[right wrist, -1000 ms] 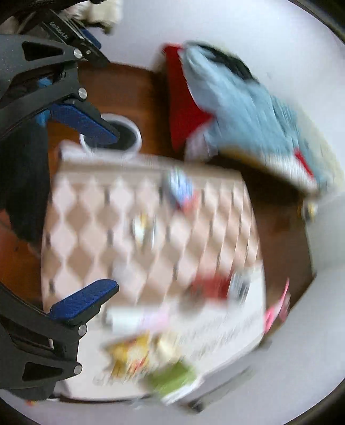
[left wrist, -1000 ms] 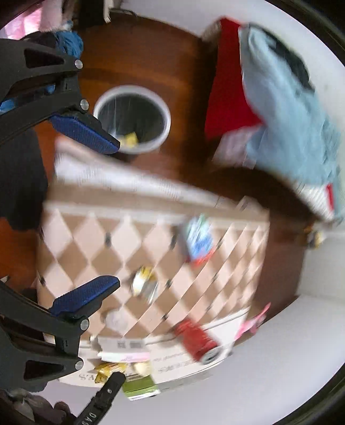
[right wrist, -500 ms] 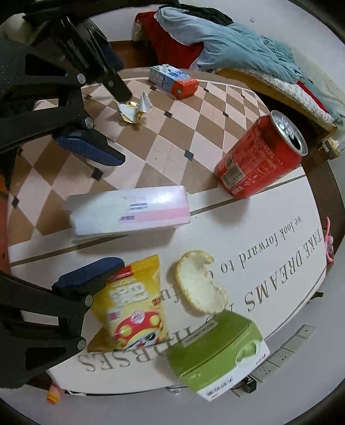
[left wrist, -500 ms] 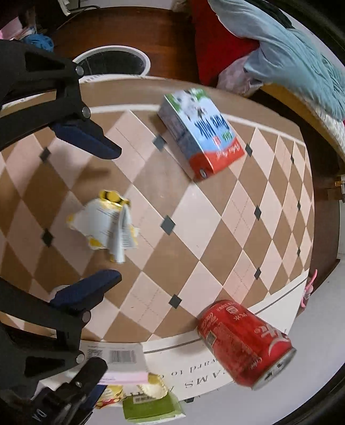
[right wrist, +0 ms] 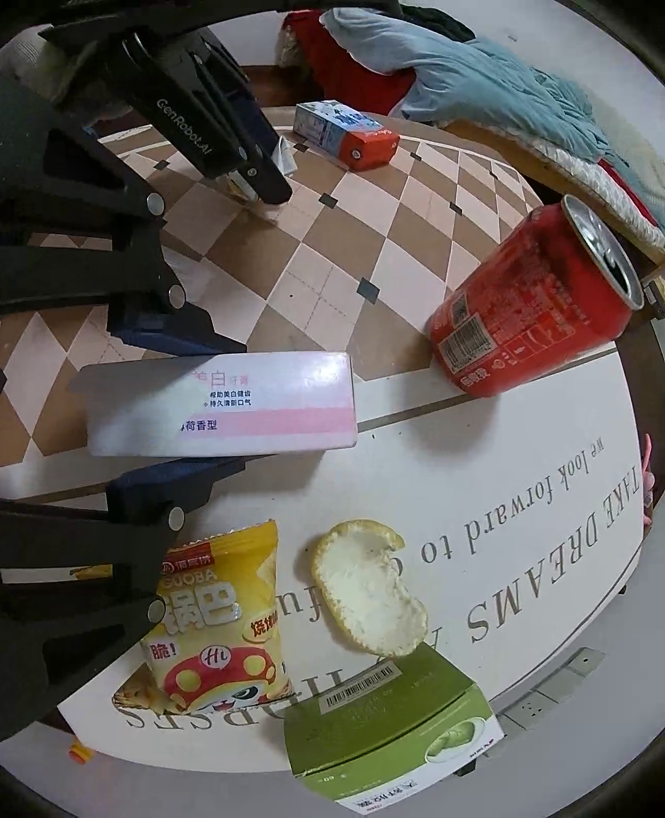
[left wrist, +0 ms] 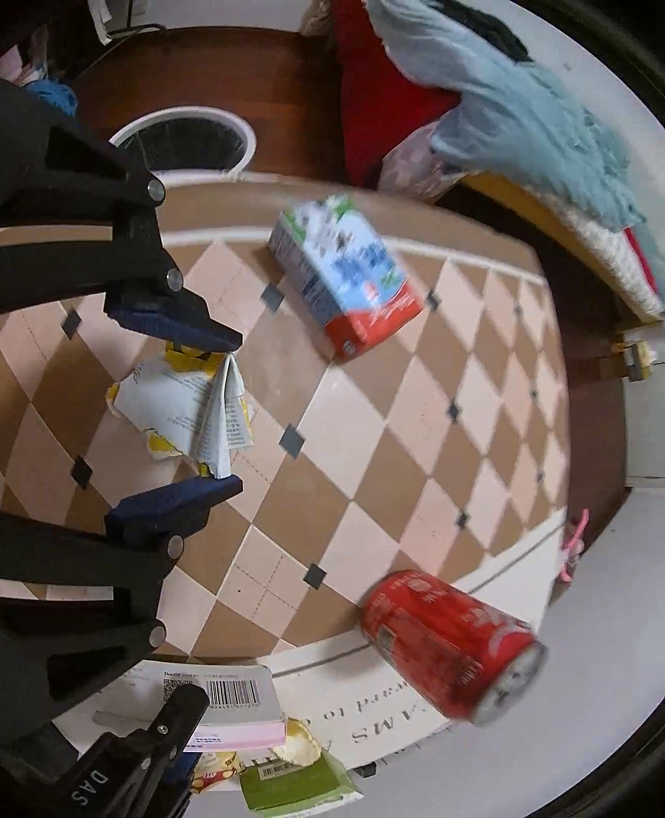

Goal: Collect trash
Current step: 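Grasp the crumpled yellow wrapper with the left tool while the right tool grasps the pink-white box, then carry both items over the trash bin and open both tools to drop them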

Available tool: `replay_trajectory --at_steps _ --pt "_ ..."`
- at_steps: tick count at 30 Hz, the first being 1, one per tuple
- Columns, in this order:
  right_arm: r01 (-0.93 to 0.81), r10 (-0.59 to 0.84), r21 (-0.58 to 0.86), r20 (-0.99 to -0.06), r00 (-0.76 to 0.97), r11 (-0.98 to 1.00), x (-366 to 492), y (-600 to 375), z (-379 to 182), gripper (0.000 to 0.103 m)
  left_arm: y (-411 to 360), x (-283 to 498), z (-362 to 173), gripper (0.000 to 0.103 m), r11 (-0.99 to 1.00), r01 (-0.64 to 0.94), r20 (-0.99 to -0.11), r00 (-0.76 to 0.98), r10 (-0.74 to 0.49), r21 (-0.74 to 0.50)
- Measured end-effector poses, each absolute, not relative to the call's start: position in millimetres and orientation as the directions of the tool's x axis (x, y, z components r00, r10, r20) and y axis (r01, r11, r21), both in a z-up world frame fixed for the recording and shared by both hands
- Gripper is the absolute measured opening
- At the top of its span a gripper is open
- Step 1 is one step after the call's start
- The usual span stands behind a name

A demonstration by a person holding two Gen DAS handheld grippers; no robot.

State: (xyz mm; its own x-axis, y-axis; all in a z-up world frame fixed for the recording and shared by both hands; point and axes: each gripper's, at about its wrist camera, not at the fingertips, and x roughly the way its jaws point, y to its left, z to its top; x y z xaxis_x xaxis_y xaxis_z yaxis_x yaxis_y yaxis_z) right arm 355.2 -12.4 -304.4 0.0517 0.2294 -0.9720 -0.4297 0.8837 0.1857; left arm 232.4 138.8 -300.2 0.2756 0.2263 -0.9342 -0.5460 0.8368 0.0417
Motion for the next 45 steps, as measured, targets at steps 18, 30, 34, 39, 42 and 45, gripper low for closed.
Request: replay_trajectory --at_steps 18,30,34,39,42,45 --pt "-0.563 0.386 0.233 -0.907 0.168 0.793 307 22 -185 0.036 182 130 -137 0.046 0.772 -0.636 -0.779 0.483 0.4 0.003" --pt "-0.742 0.511 0.277 -0.854 0.102 0.611 215 145 -126 0.036 268 5 -118 0.046 0.63 -0.777 -0.756 0.409 0.511 0.005" --pt "-0.779 0.502 0.278 -0.863 0.054 0.562 183 192 -143 0.036 304 -37 -141 0.046 0.557 -0.831 -0.785 0.346 0.514 -0.002" --pt "-0.818 0.457 0.272 -0.889 -0.012 0.508 139 253 -184 0.036 350 -76 -186 0.046 0.465 -0.883 -0.849 0.291 0.441 -0.061" --pt "-0.831 0.418 0.276 -0.907 -0.058 0.483 119 285 -216 0.036 379 -93 -219 0.046 0.407 -0.905 -0.888 0.287 0.36 -0.127" --pt "-0.832 0.377 0.294 -0.92 -0.111 0.471 105 314 -249 0.036 402 -105 -254 0.046 0.354 -0.917 -0.917 0.29 0.273 -0.185"
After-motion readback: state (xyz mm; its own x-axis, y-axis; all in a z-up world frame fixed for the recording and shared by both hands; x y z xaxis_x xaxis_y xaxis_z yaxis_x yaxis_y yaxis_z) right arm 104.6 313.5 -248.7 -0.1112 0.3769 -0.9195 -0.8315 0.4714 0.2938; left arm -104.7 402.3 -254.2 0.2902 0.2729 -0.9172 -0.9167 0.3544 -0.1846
